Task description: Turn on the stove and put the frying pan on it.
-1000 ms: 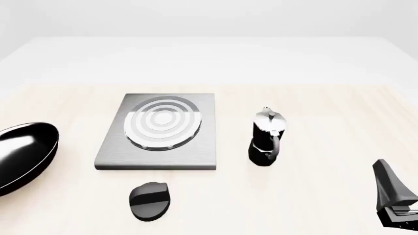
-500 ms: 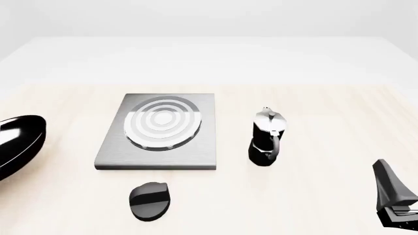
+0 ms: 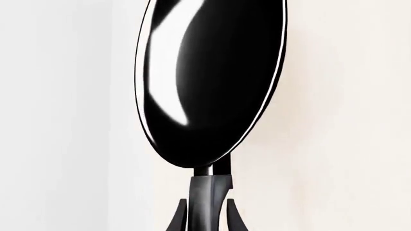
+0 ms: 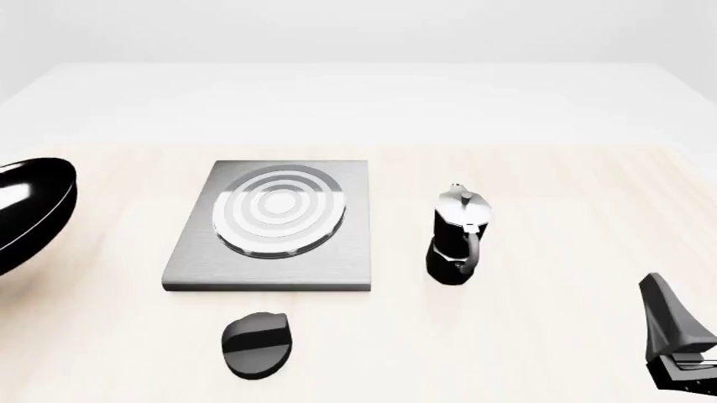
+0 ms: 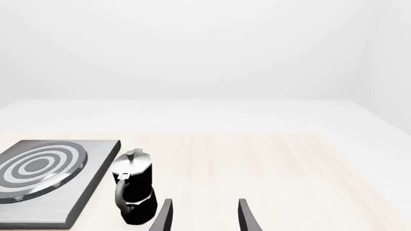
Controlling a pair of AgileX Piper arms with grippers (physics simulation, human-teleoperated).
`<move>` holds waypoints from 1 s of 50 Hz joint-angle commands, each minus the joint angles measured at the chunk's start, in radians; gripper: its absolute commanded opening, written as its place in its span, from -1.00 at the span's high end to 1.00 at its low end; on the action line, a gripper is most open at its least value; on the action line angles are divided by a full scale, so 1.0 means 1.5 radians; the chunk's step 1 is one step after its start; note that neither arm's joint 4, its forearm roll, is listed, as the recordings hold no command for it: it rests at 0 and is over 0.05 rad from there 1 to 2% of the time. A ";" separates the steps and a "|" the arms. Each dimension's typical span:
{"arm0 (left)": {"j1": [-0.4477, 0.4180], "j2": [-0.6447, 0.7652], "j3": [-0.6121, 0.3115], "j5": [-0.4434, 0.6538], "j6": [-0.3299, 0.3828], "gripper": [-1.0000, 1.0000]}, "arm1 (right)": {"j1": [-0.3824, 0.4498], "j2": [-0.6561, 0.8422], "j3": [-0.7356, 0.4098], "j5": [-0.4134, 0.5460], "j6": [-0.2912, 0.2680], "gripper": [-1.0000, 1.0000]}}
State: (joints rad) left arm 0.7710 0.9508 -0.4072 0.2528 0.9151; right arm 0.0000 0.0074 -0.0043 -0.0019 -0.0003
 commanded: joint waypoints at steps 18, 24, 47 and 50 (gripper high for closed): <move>-0.100 -0.088 -0.044 0.081 -0.026 1.00 | 0.000 0.000 0.000 0.000 0.000 -1.00; -0.115 -0.095 -0.051 0.090 -0.024 1.00 | 0.000 0.000 0.000 0.000 0.000 -1.00; -0.185 -0.098 -0.065 0.098 -0.019 1.00 | 0.000 0.000 0.000 0.000 0.000 -1.00; -0.190 -0.093 -0.075 0.099 -0.018 1.00 | 0.000 0.000 0.000 0.000 0.000 -1.00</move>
State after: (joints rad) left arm 0.5280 0.8161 -0.4788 0.4028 0.8765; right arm 0.0001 0.0074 -0.0043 -0.0019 -0.0004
